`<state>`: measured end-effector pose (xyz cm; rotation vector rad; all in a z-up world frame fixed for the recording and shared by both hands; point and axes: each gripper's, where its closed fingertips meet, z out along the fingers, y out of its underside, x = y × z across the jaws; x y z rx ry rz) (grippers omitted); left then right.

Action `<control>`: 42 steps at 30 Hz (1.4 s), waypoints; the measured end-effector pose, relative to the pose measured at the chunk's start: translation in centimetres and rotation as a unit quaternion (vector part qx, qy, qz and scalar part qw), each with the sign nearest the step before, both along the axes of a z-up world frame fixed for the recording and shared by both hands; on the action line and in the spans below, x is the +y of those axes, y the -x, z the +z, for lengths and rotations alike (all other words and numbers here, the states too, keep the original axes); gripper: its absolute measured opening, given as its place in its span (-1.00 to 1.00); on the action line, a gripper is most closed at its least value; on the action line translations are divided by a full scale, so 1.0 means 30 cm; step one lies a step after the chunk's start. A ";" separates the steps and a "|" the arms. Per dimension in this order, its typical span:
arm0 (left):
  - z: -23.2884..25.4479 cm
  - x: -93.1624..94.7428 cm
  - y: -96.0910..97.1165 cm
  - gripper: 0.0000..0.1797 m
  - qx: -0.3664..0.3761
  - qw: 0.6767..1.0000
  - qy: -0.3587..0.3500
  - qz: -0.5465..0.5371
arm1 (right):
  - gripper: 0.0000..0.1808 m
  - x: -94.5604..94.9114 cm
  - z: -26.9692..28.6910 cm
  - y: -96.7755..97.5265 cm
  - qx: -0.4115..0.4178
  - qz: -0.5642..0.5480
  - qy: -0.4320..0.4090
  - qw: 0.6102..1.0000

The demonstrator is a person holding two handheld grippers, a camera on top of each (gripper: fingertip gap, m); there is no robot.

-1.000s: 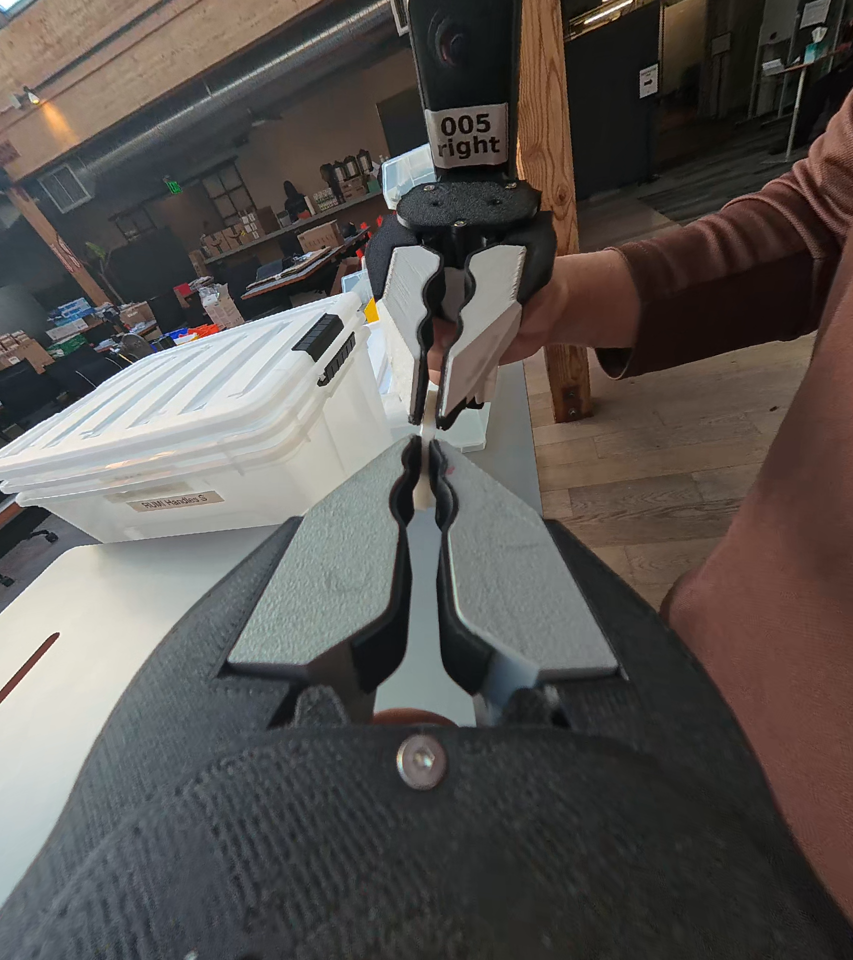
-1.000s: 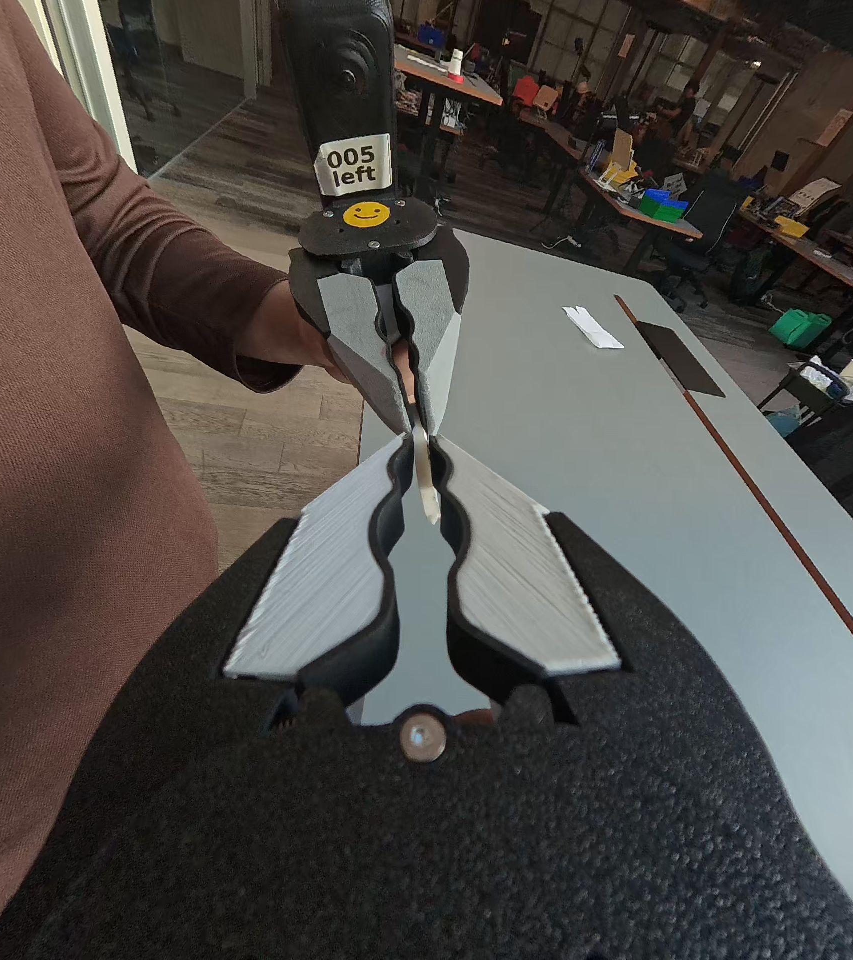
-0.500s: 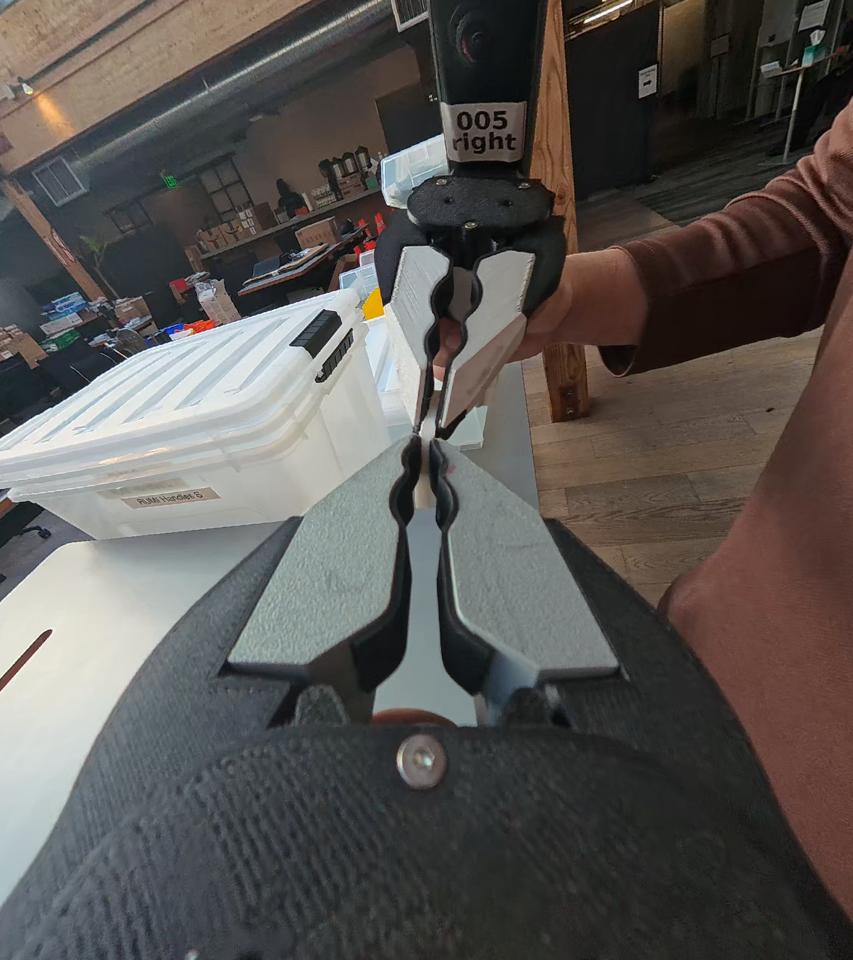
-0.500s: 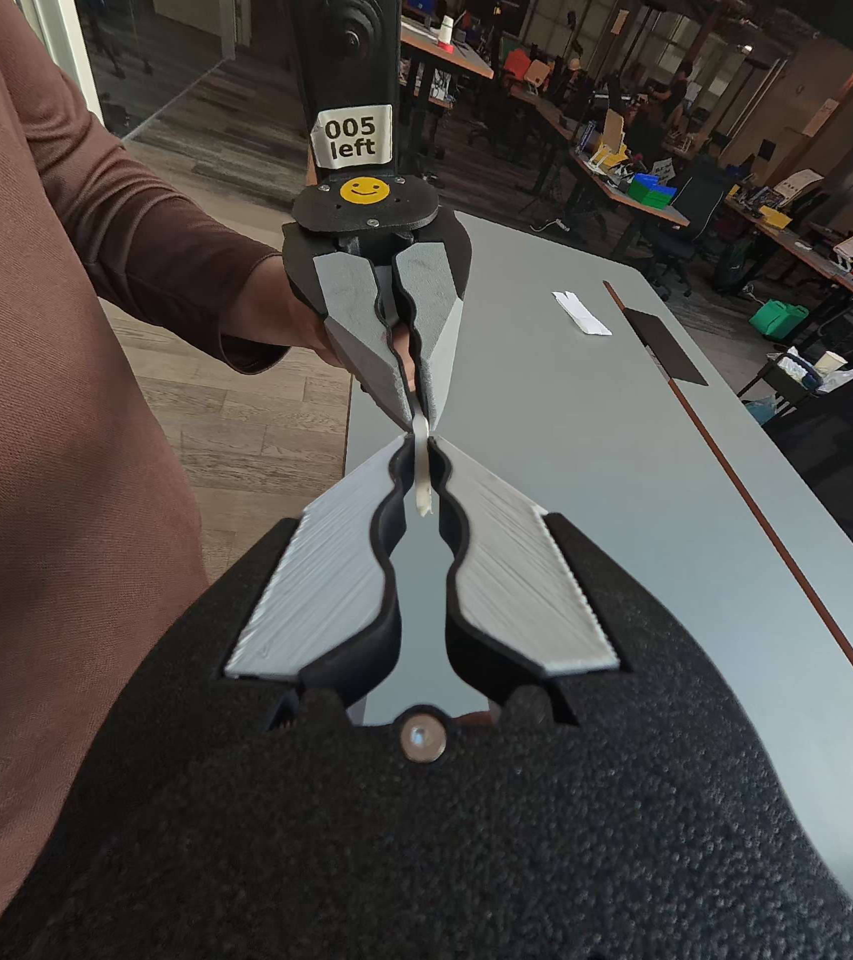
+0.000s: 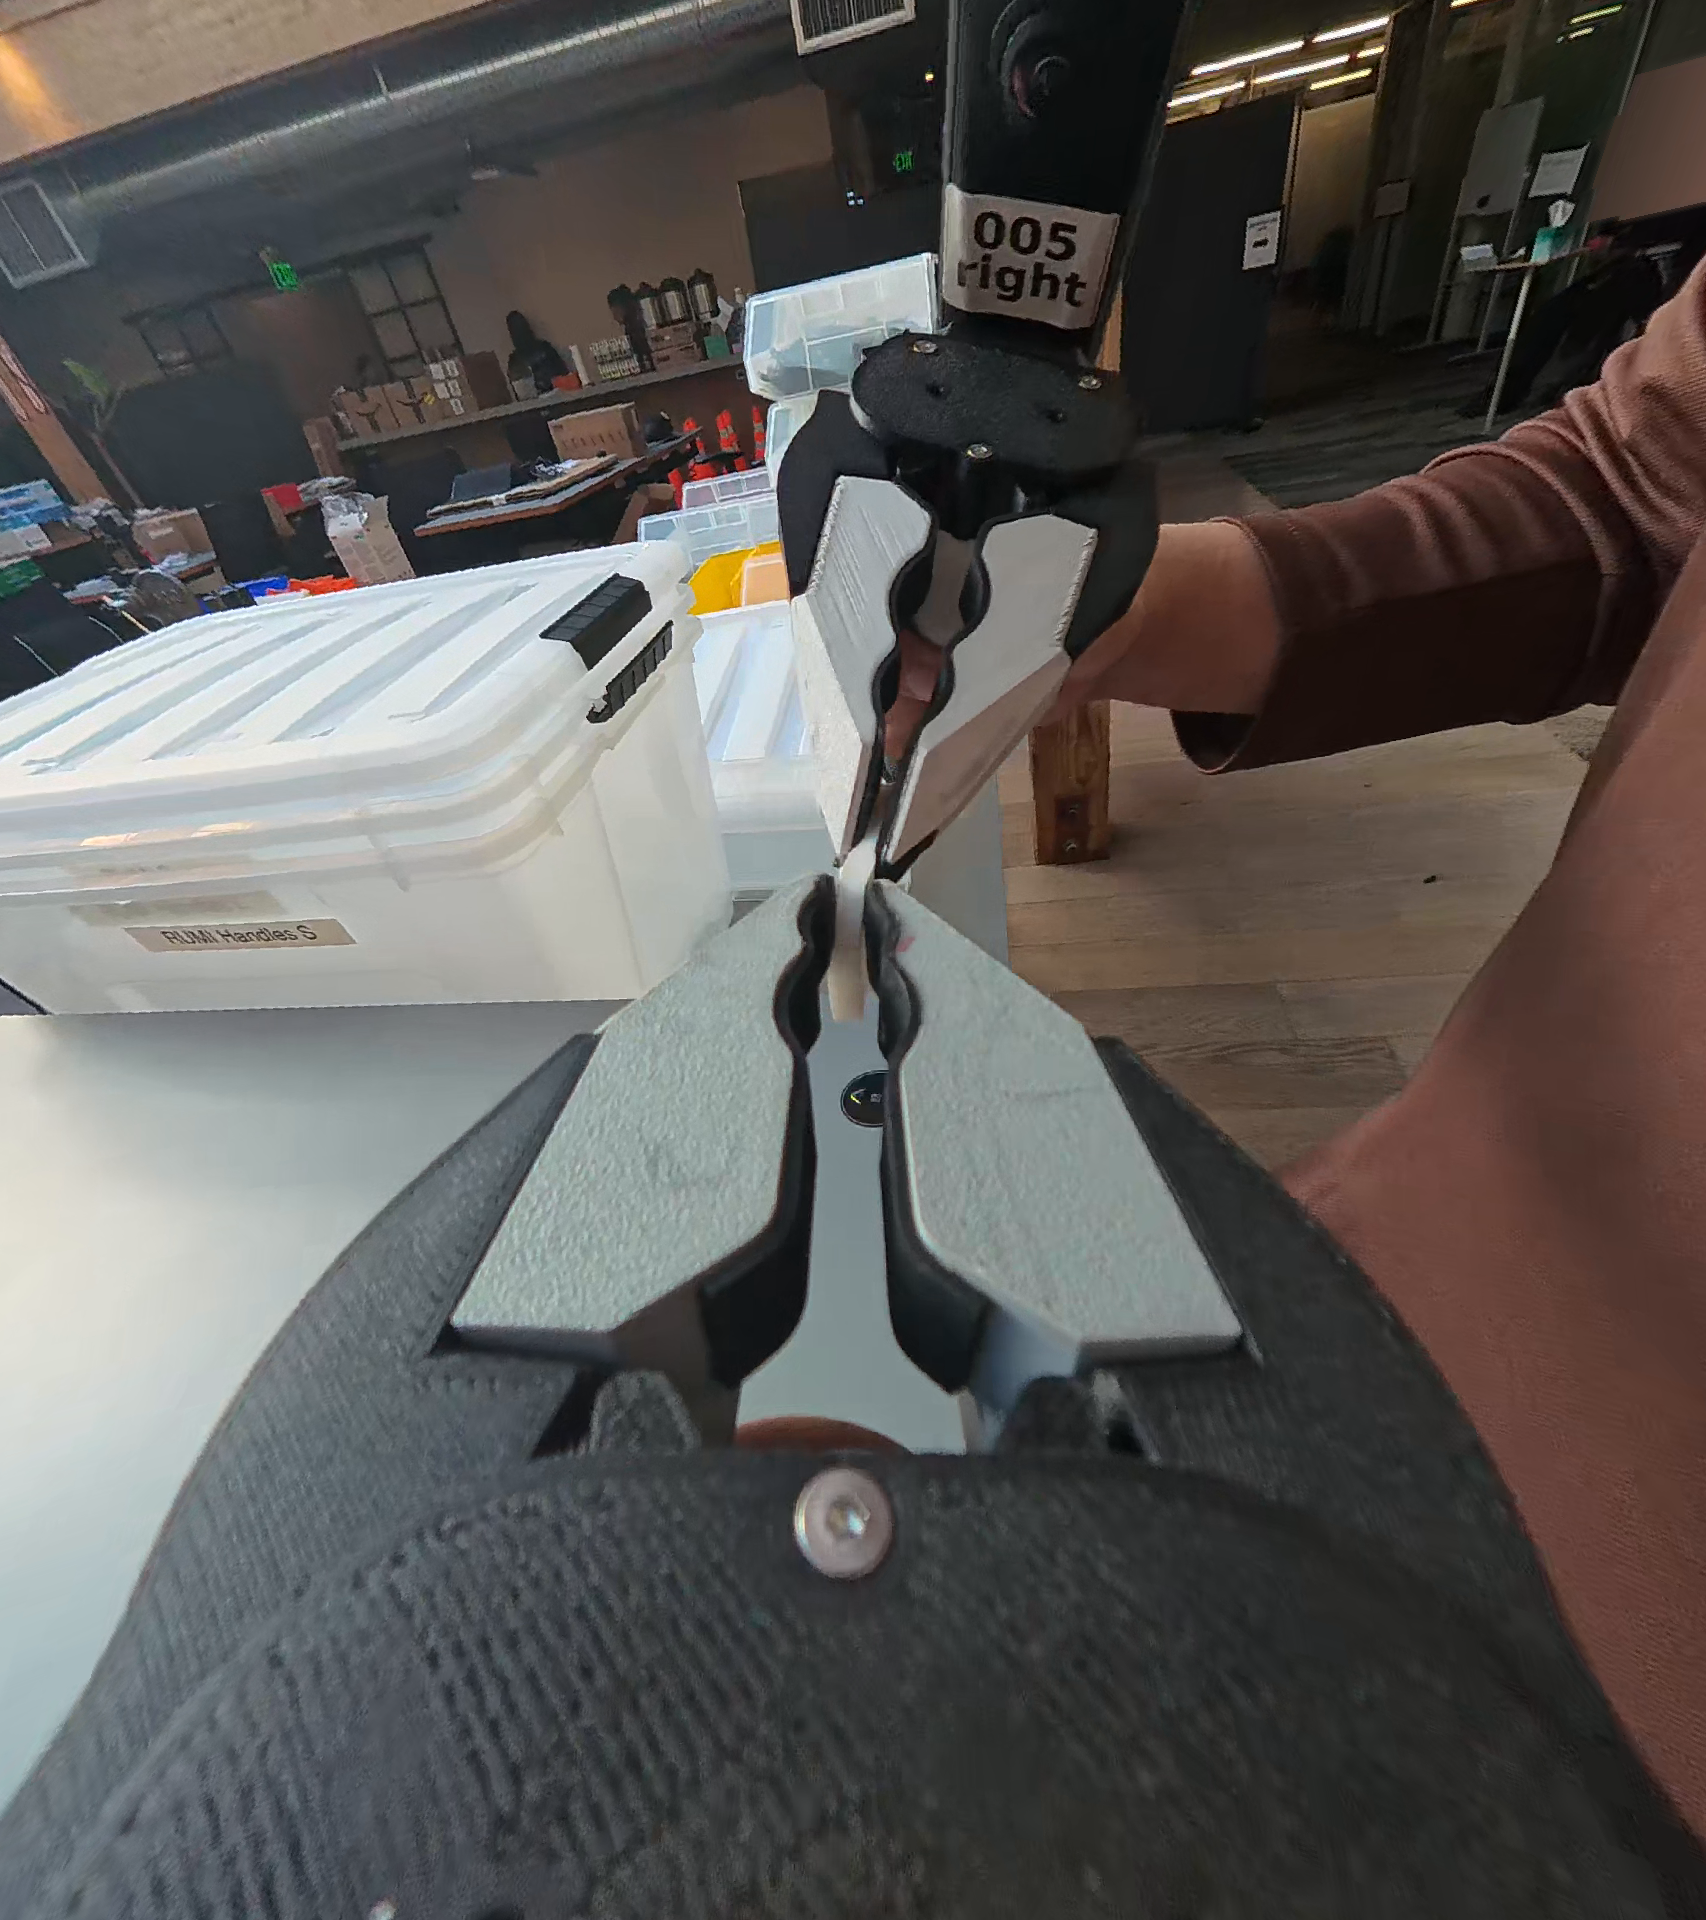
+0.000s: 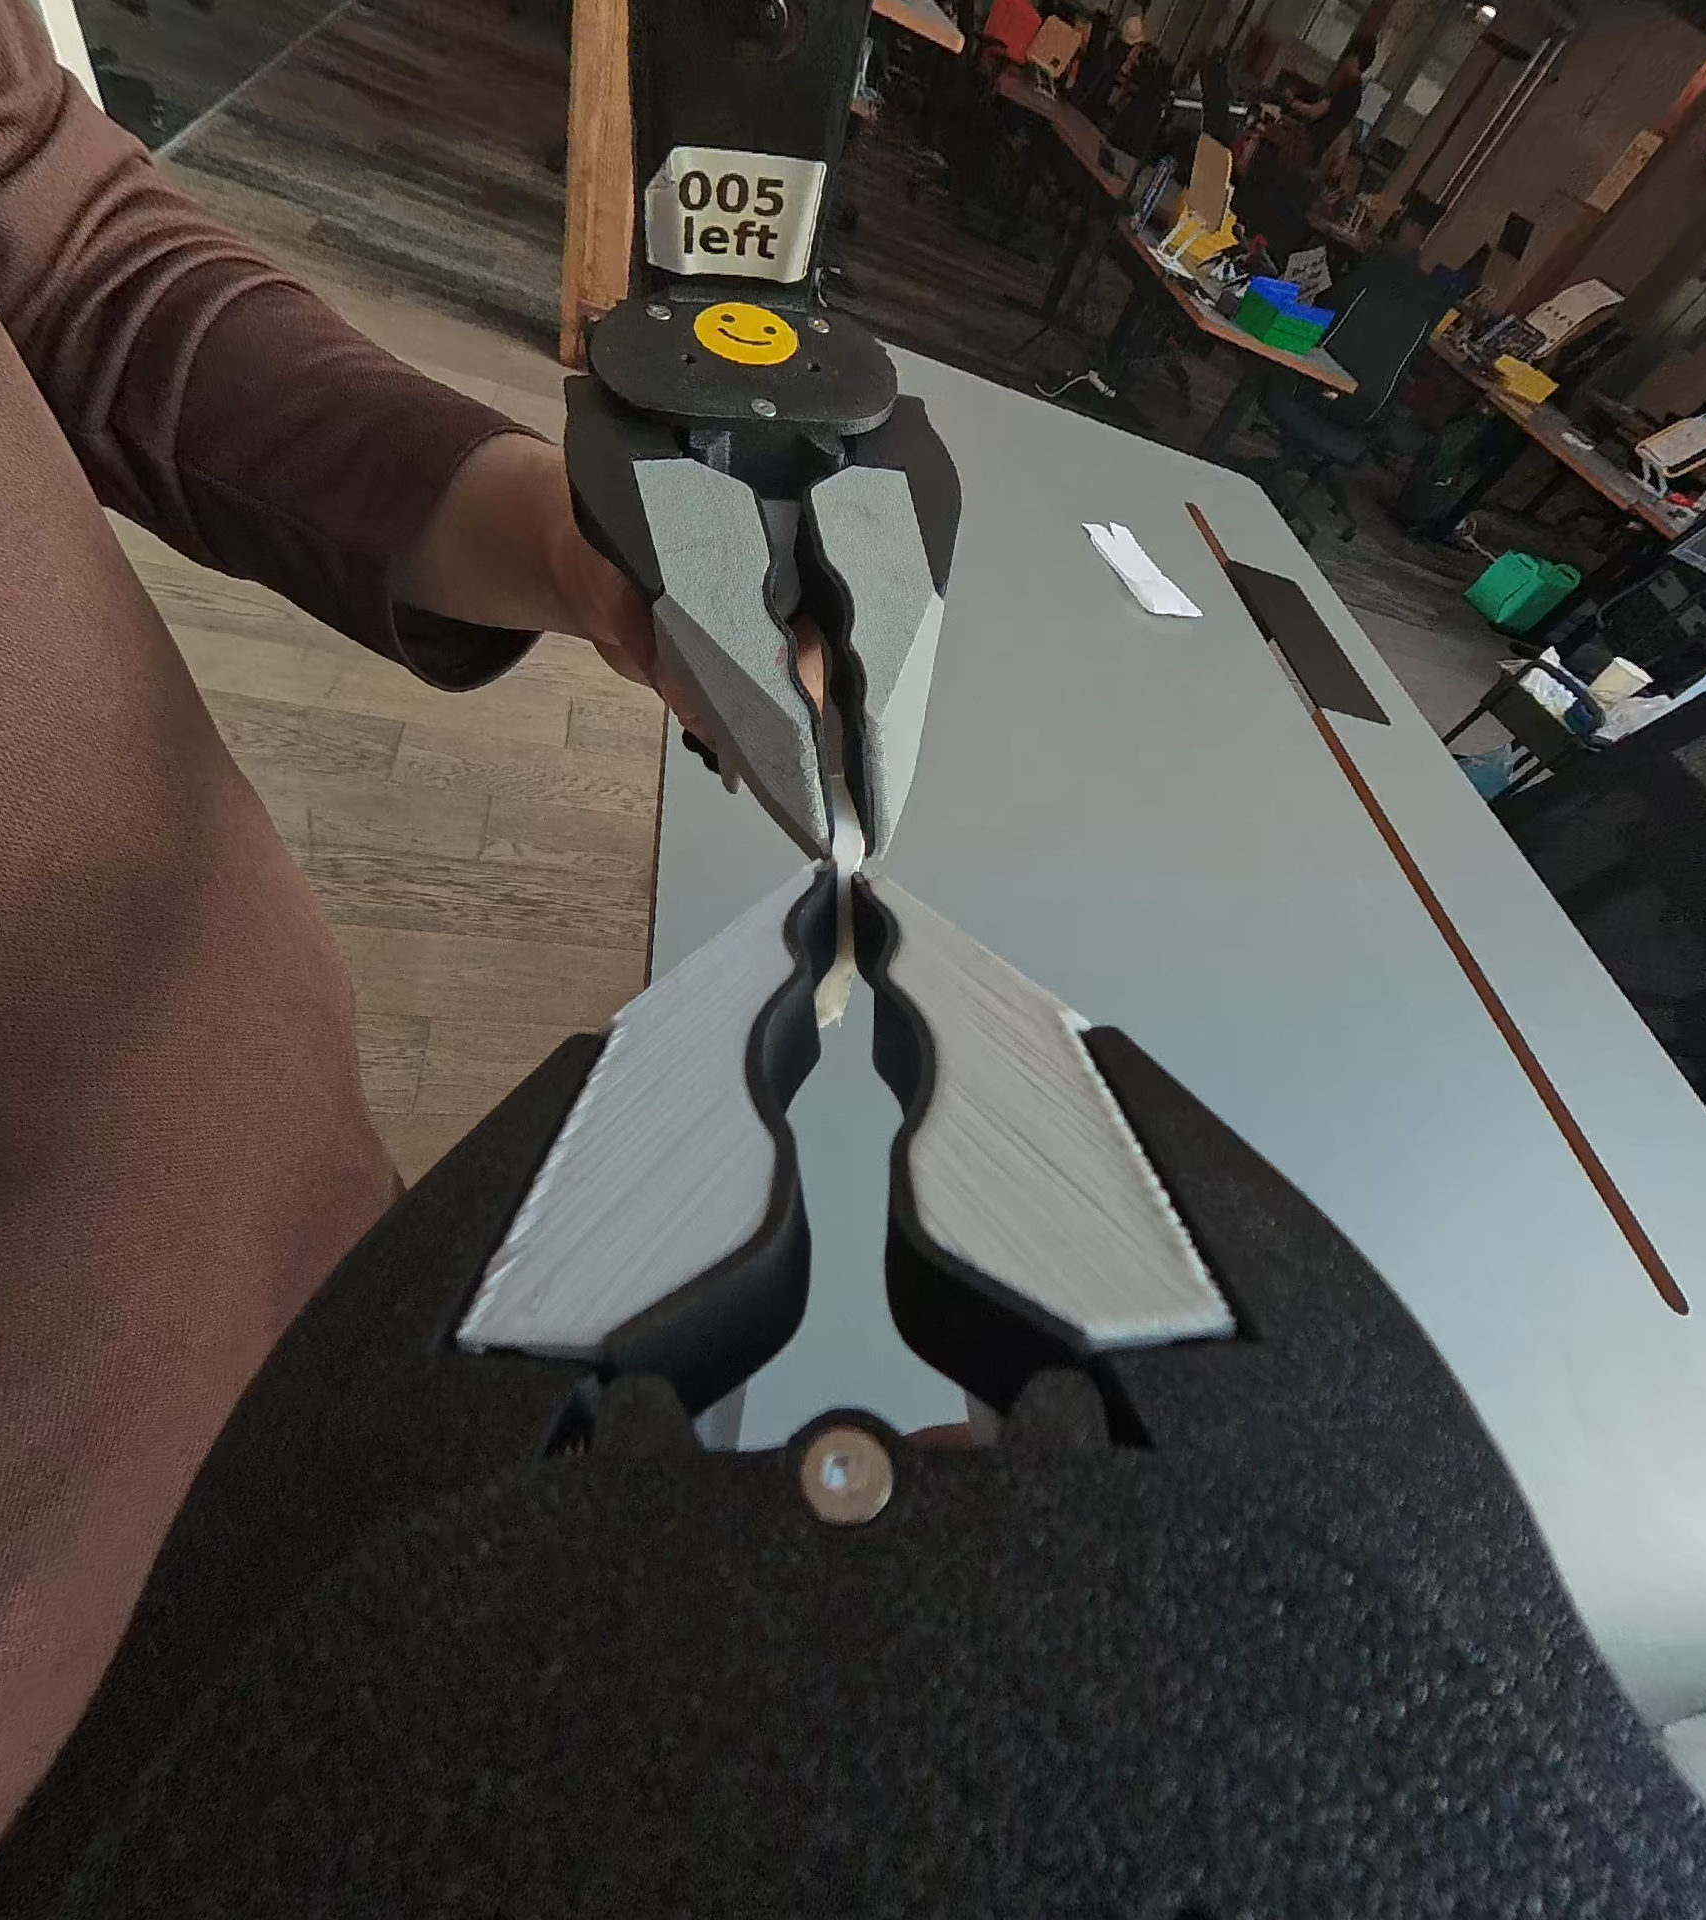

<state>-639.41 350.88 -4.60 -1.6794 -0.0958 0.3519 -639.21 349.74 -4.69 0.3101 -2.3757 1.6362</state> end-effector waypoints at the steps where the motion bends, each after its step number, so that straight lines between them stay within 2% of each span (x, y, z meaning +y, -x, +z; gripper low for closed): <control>1: -0.003 0.000 0.002 -0.96 -0.004 1.000 0.000 -0.001 | -1.00 -0.001 -0.002 0.001 -0.010 0.000 0.000 1.000; 6: 0.006 -0.008 0.012 -0.98 0.003 1.000 0.013 0.000 | -0.98 -0.007 0.006 0.014 -0.047 -0.005 0.012 0.999; 9: 0.030 -0.008 0.022 -0.99 0.003 1.000 -0.006 0.005 | -0.96 -0.008 0.028 0.025 -0.072 -0.014 0.032 0.997; 11: 0.038 0.003 0.011 -0.98 -0.006 1.000 -0.016 -0.012 | -0.84 -0.006 0.027 0.037 -0.068 -0.029 0.031 0.997; 21: 0.009 0.024 0.015 -0.97 -0.049 0.997 -0.024 -0.046 | -0.96 0.007 -0.014 0.027 -0.070 -0.040 0.007 0.997; 25: 0.018 0.020 0.023 -0.97 -0.065 0.996 -0.045 -0.047 | -0.97 0.002 -0.009 0.033 -0.097 -0.049 0.019 0.994; 33: 0.011 0.011 0.041 -0.97 -0.075 0.995 -0.040 -0.047 | -0.98 -0.007 -0.017 0.046 -0.145 -0.061 0.039 0.987; 37: -0.014 0.009 0.061 -0.99 -0.102 0.994 -0.033 -0.023 | -0.99 -0.011 -0.037 0.064 -0.157 -0.081 0.055 0.983; 42: -0.039 0.011 0.067 -0.98 -0.124 0.991 -0.040 -0.023 | -0.98 -0.009 -0.068 0.067 -0.211 -0.080 0.064 0.972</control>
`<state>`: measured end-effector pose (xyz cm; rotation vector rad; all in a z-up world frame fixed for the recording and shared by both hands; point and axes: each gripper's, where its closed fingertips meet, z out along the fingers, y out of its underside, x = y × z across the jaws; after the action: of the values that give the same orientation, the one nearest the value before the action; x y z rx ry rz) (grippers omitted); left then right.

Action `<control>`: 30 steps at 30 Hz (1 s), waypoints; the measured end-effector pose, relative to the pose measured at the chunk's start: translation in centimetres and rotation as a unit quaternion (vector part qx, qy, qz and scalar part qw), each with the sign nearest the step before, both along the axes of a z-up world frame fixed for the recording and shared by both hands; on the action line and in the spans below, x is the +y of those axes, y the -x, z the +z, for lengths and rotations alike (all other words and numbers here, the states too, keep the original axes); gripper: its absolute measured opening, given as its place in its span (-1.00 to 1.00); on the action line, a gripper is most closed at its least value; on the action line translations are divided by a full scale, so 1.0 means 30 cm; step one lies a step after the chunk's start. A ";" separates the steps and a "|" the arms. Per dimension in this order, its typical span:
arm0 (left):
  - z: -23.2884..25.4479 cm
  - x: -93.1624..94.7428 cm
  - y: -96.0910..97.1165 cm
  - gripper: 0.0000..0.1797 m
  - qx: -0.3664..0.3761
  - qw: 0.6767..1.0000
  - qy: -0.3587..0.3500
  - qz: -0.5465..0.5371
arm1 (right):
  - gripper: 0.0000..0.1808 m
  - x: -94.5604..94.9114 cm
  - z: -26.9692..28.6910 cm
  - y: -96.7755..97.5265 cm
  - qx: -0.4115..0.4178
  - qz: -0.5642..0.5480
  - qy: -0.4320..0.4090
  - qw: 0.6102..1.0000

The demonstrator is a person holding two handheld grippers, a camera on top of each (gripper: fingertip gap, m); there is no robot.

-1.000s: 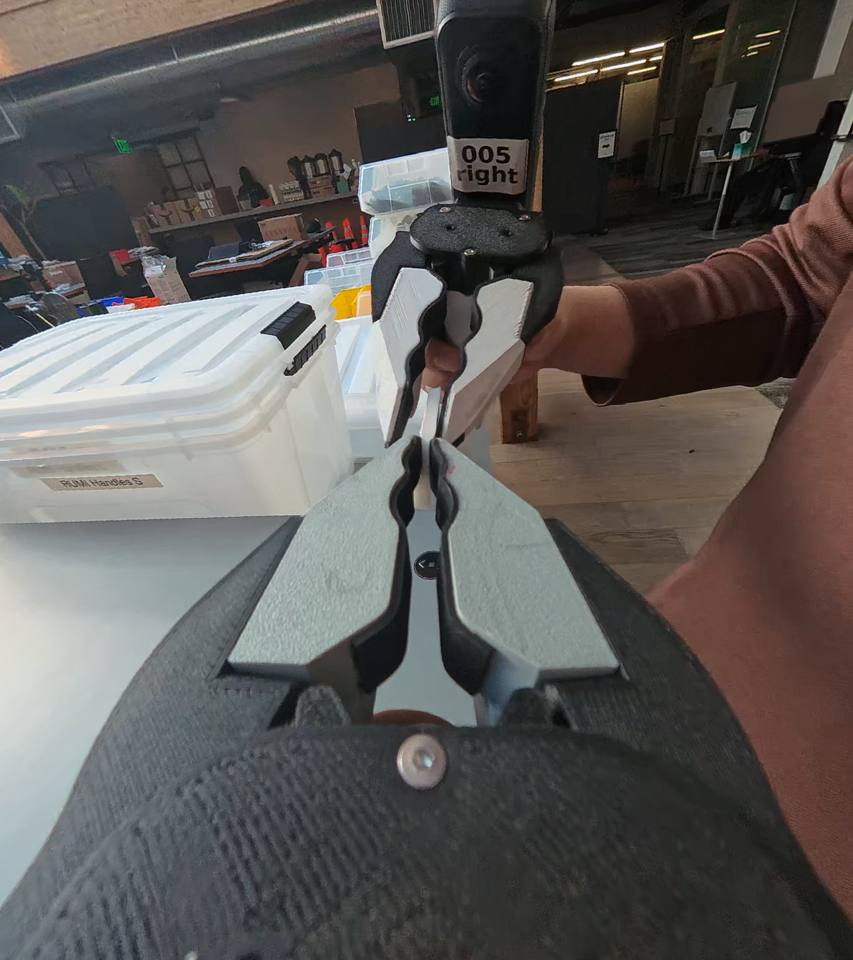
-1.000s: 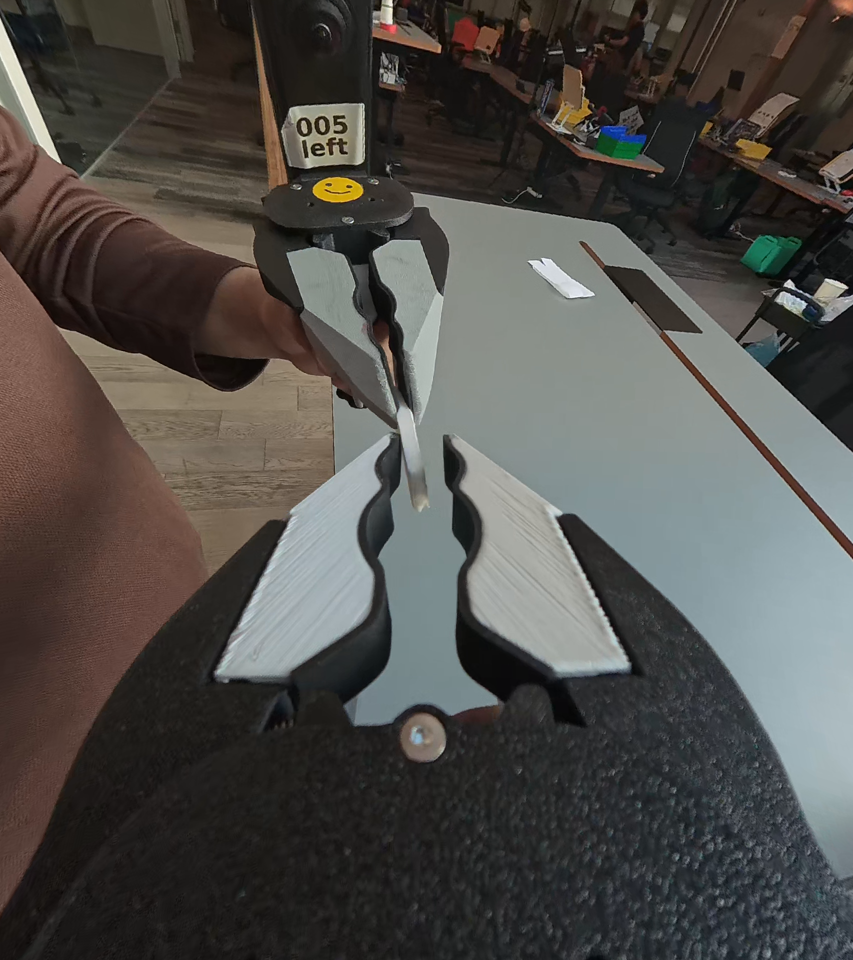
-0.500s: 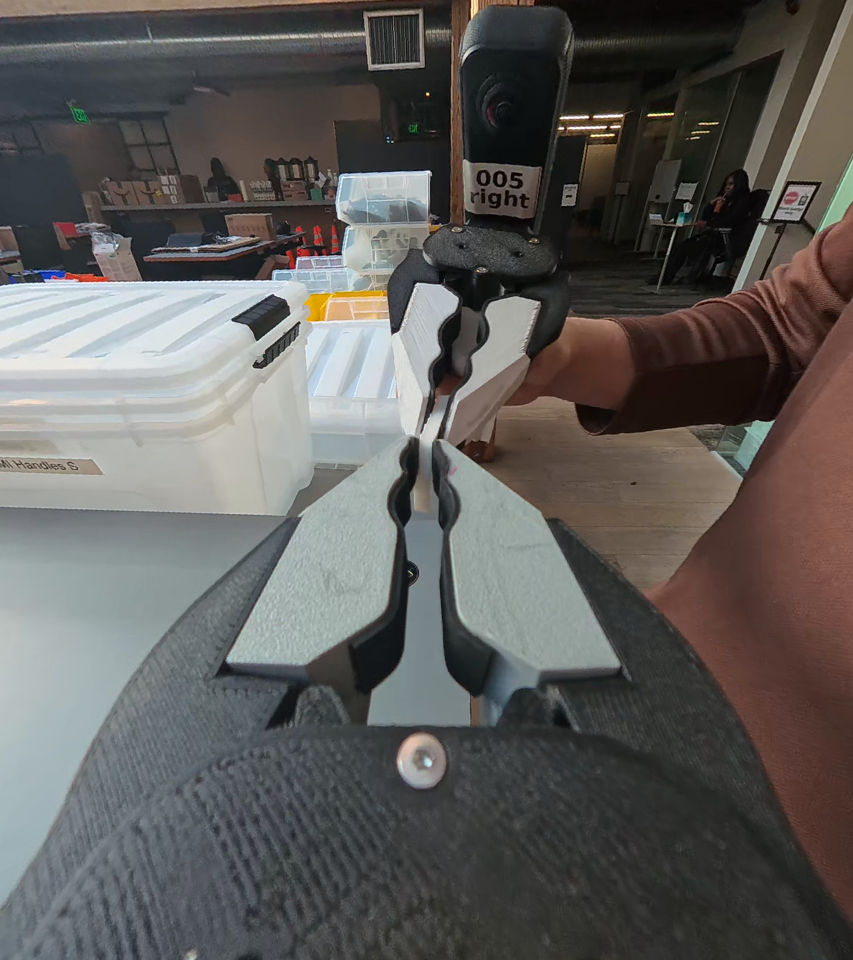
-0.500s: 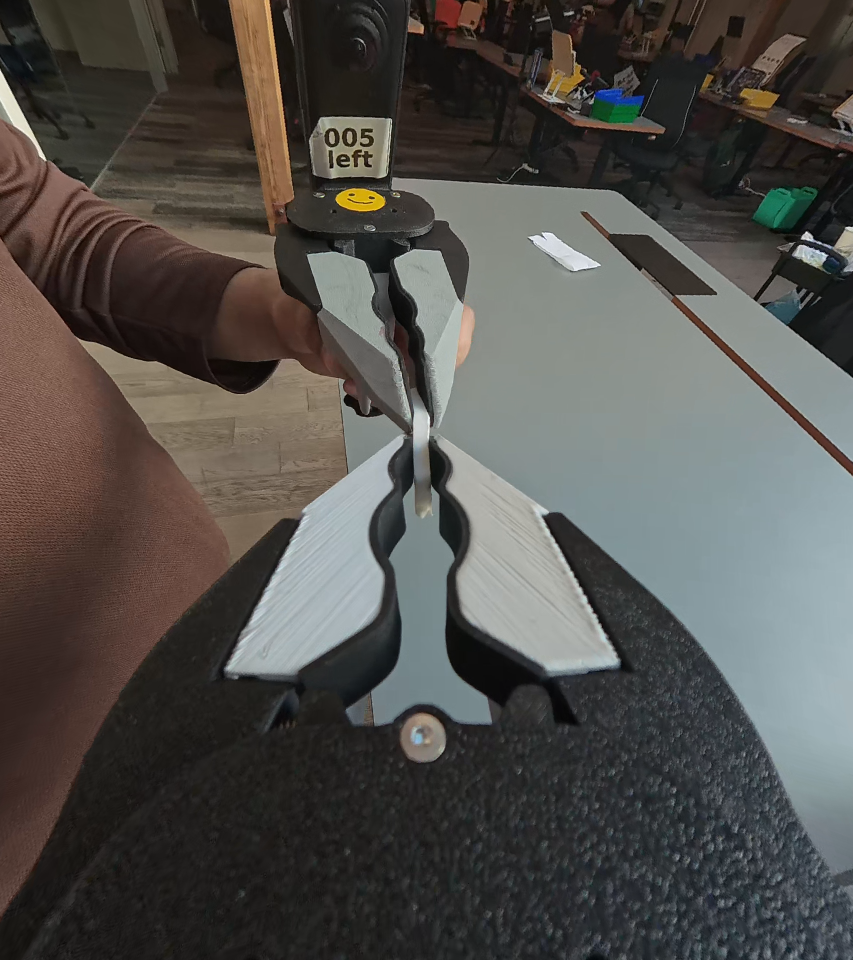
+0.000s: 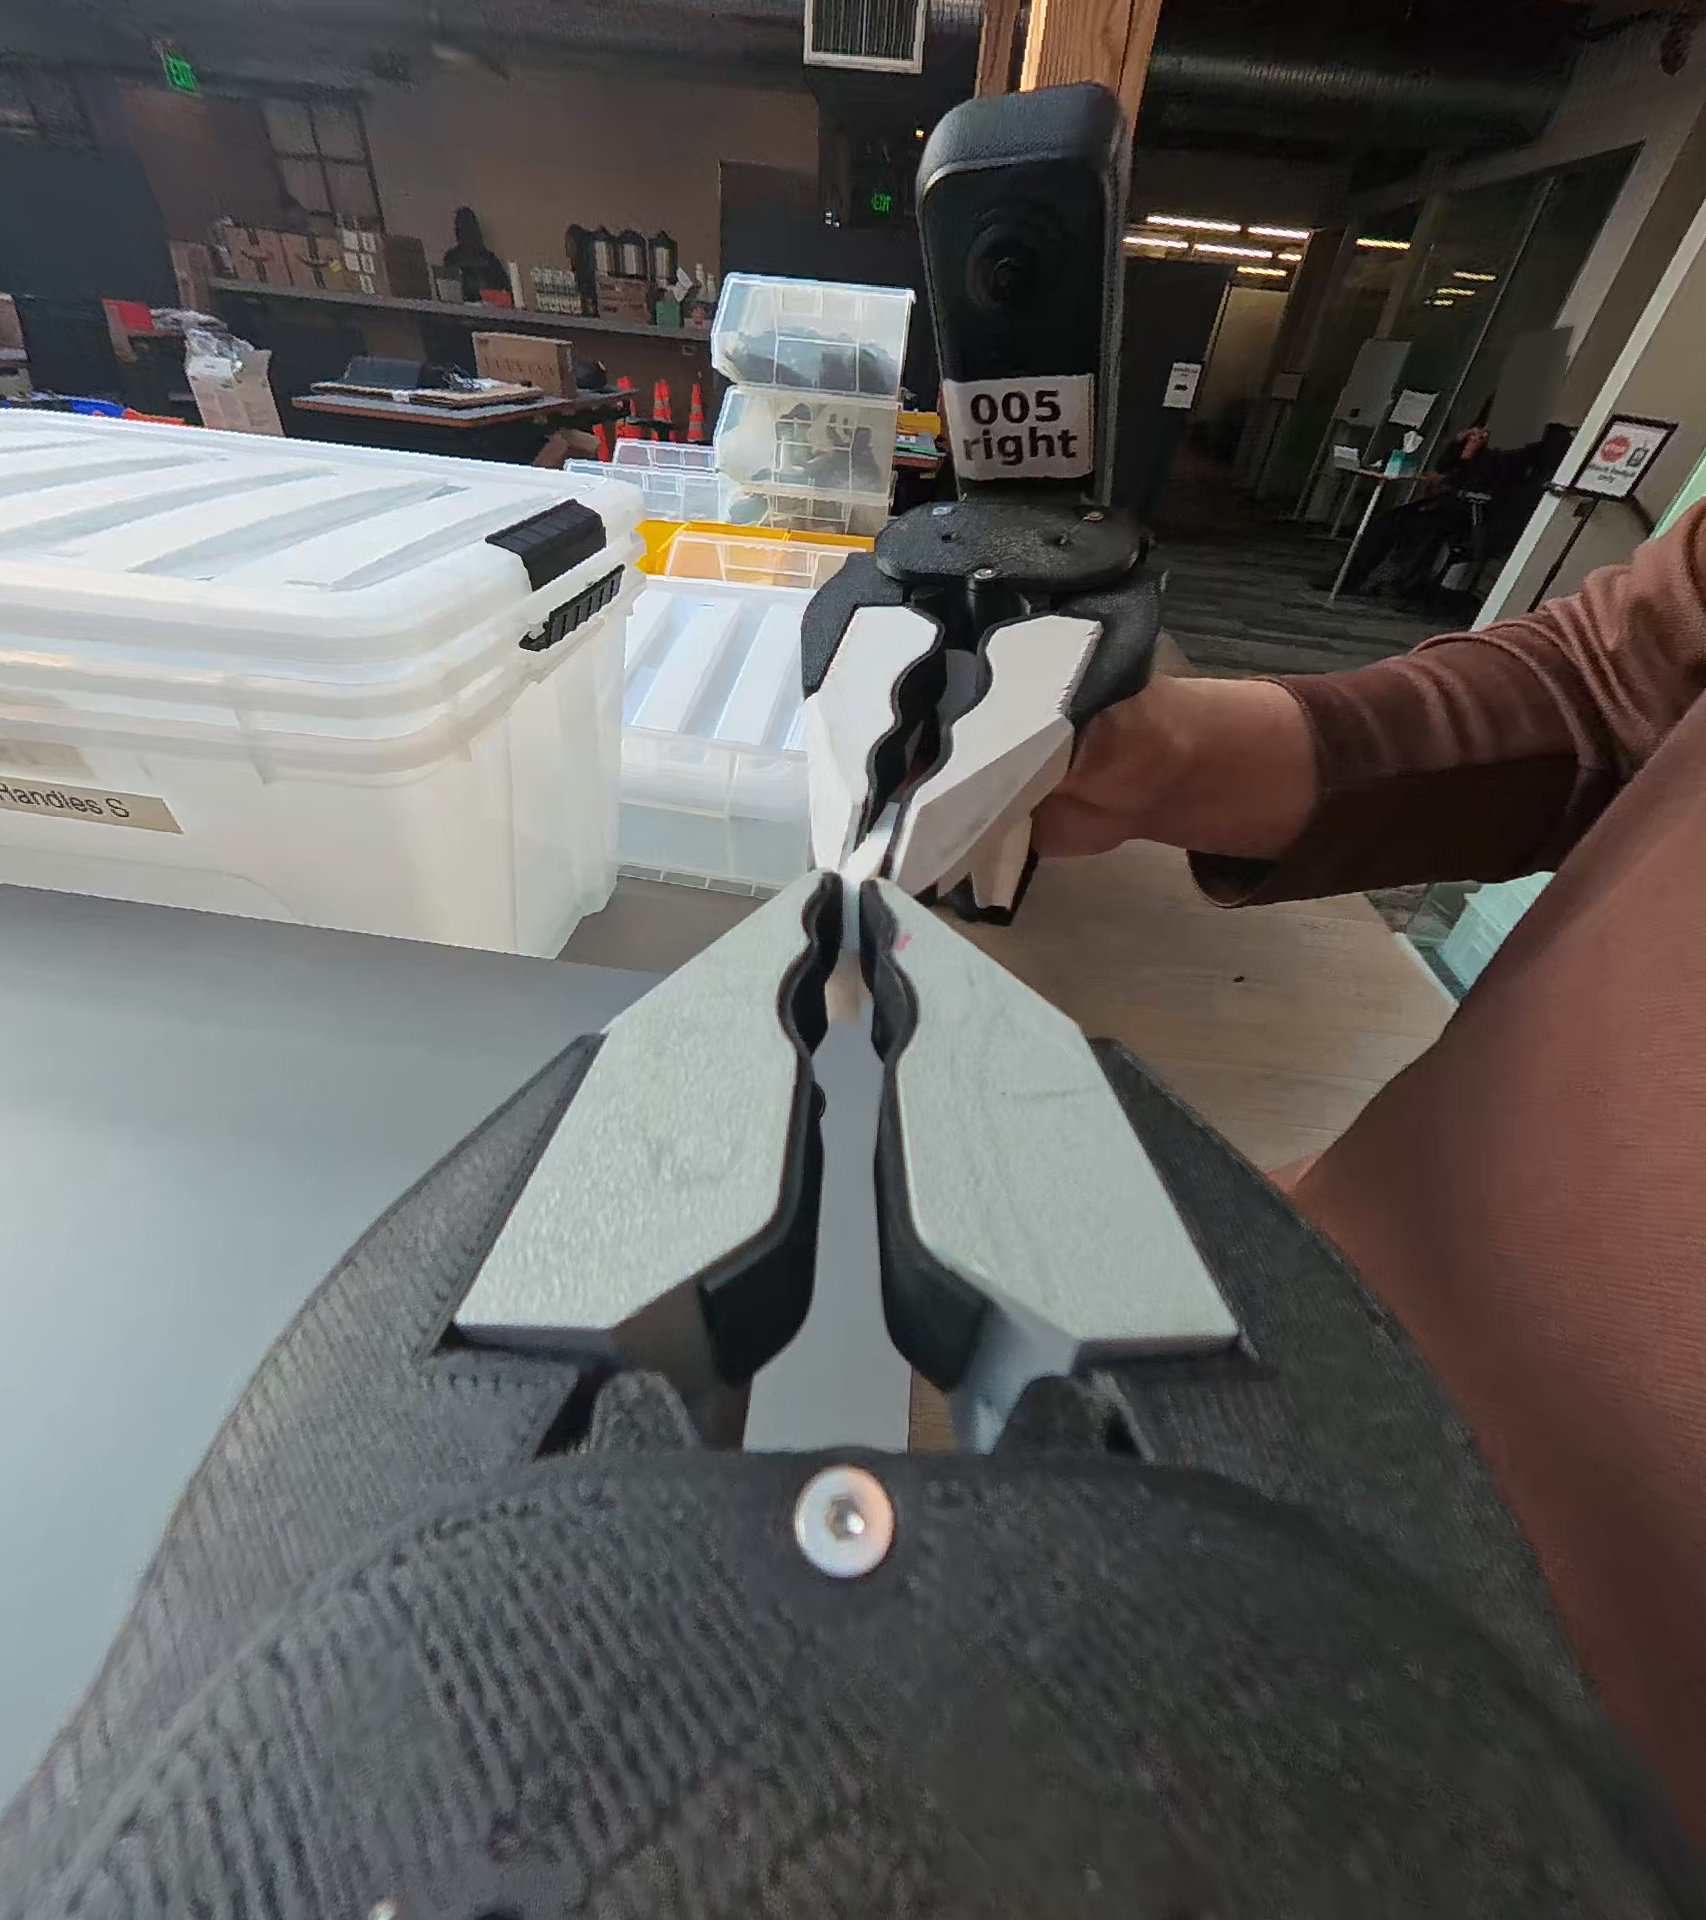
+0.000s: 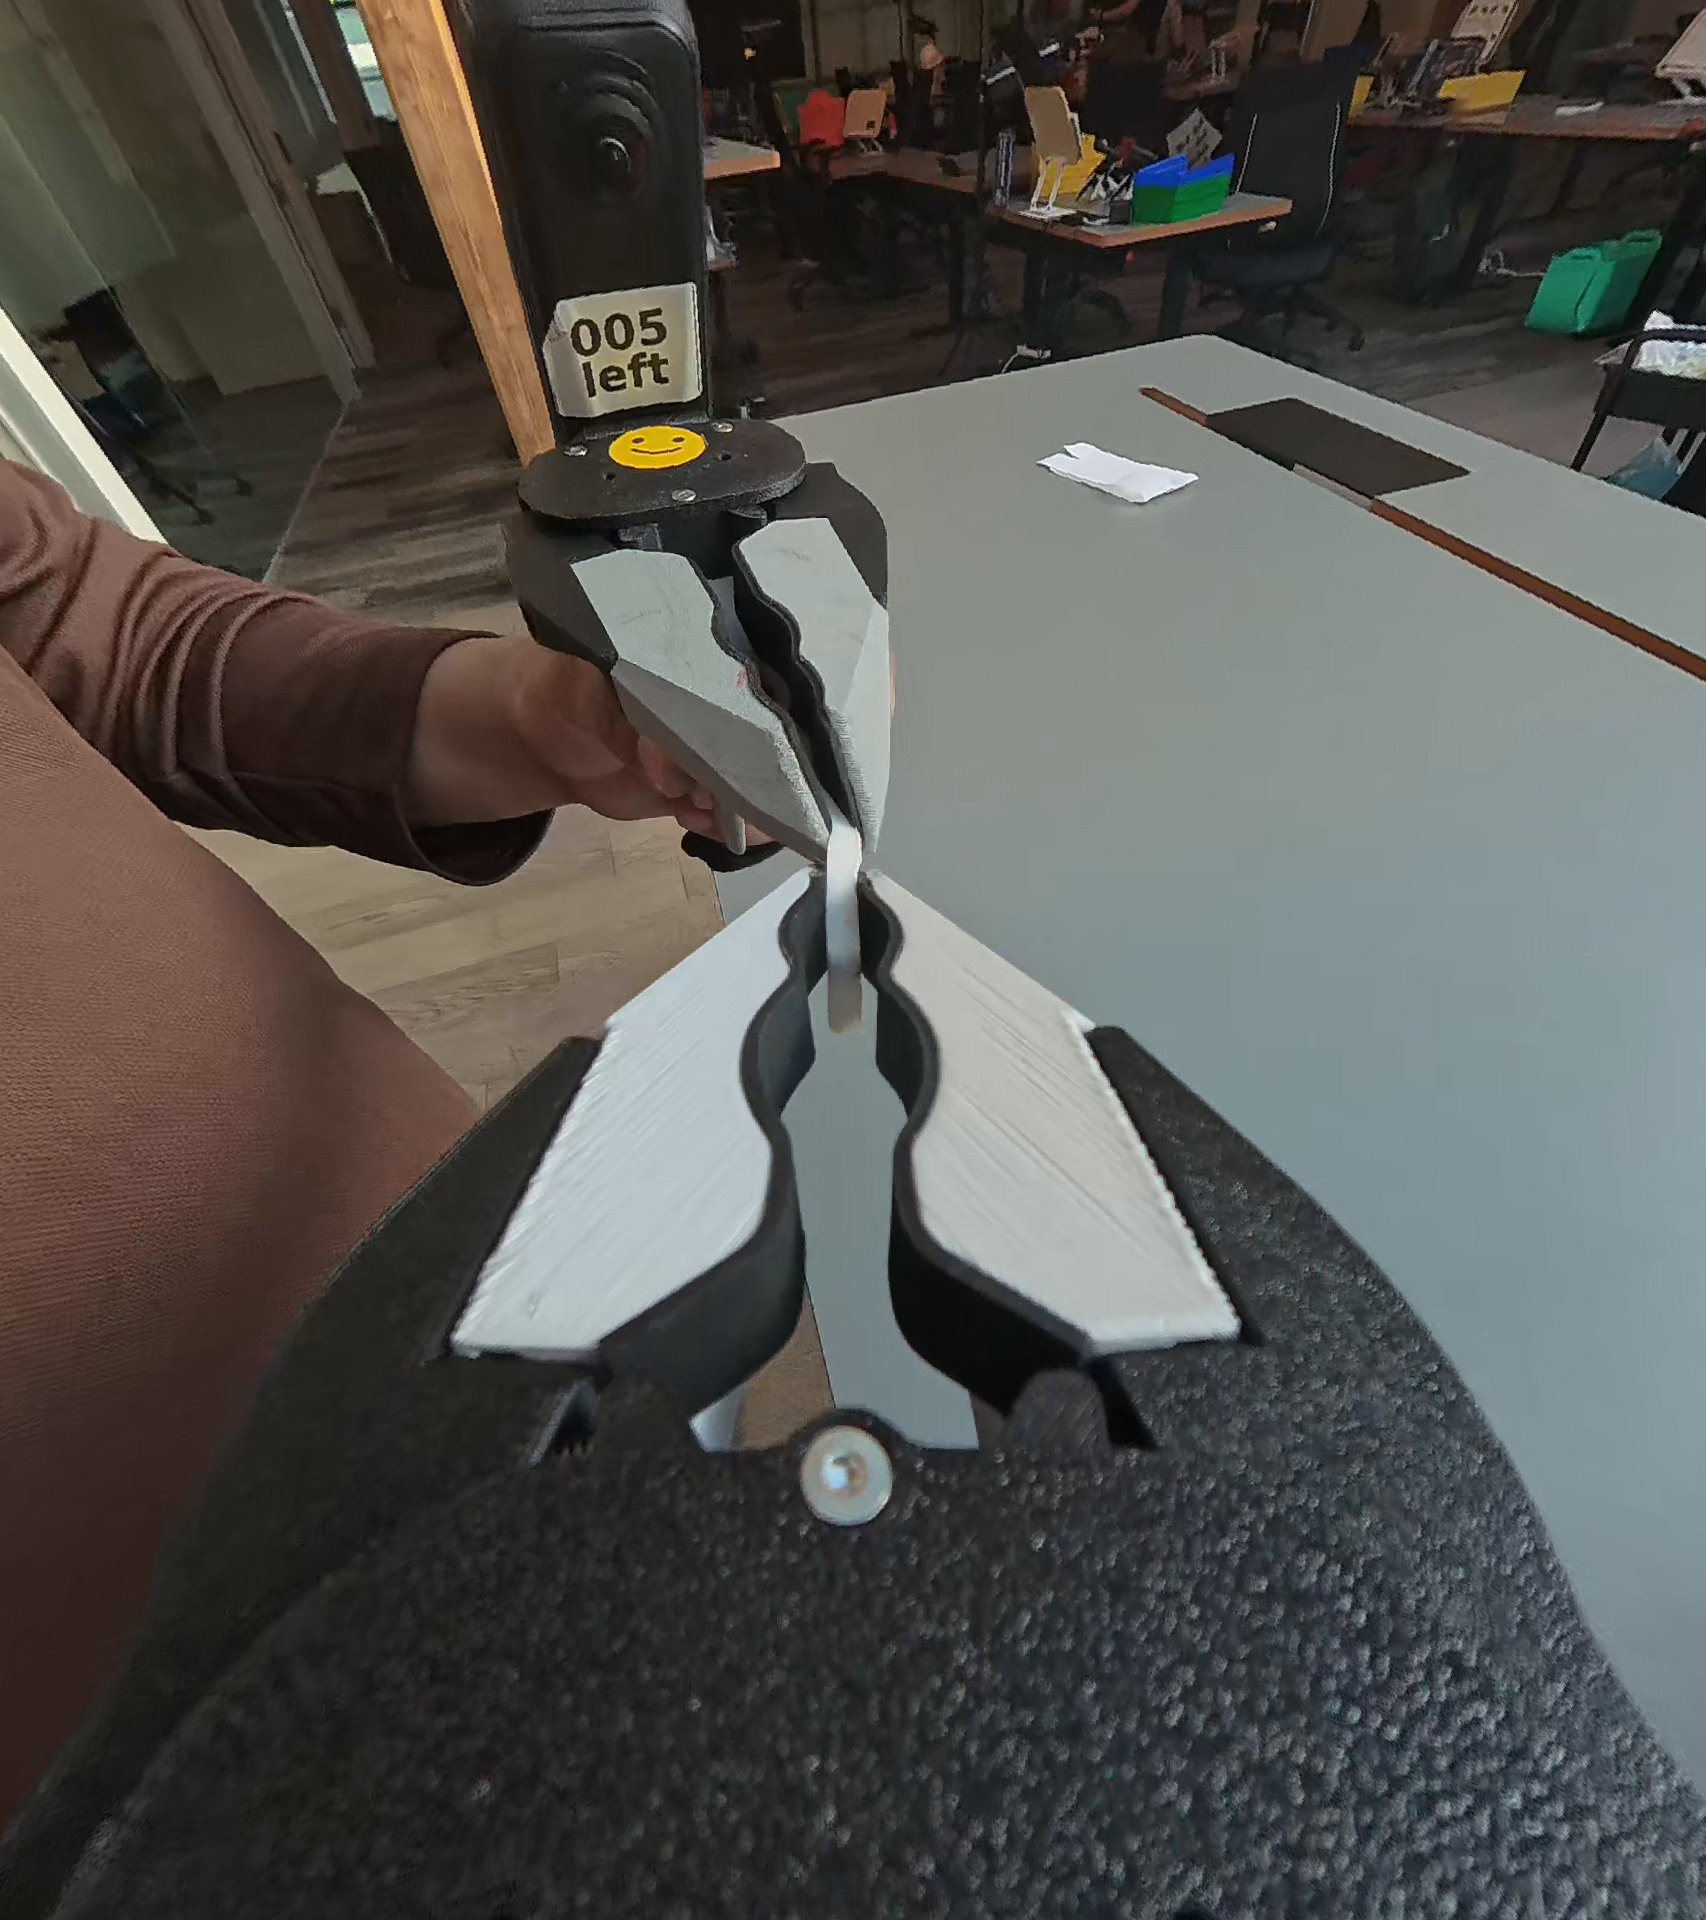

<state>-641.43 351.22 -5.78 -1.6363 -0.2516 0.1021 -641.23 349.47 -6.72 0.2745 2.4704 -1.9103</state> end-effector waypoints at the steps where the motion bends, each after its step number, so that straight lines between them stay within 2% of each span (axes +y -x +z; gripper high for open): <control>1: 0.002 0.000 0.000 -0.97 -0.009 1.000 -0.006 -0.005 | -0.98 0.000 0.002 0.001 -0.018 0.004 0.011 1.000; 9: 0.005 -0.004 0.017 -0.96 -0.027 0.999 -0.014 -0.010 | -0.91 -0.029 0.005 0.004 -0.064 0.018 0.048 0.997; 11: 0.004 -0.004 0.018 -0.96 -0.020 1.000 -0.010 -0.007 | -0.87 -0.045 -0.008 0.000 -0.056 0.020 0.035 0.998; 15: 0.007 -0.010 0.029 -0.97 -0.017 1.000 -0.010 0.006 | -0.95 -0.049 -0.012 0.016 -0.037 0.012 0.013 0.999; 30: 0.108 -0.050 0.026 -0.97 0.012 0.997 -0.079 0.012 | -0.88 -0.003 0.088 0.030 -0.030 0.019 0.058 0.998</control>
<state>-642.23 349.72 -2.54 -1.4736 -0.2541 0.1168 -642.13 349.38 -4.09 0.2765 2.3012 -1.9904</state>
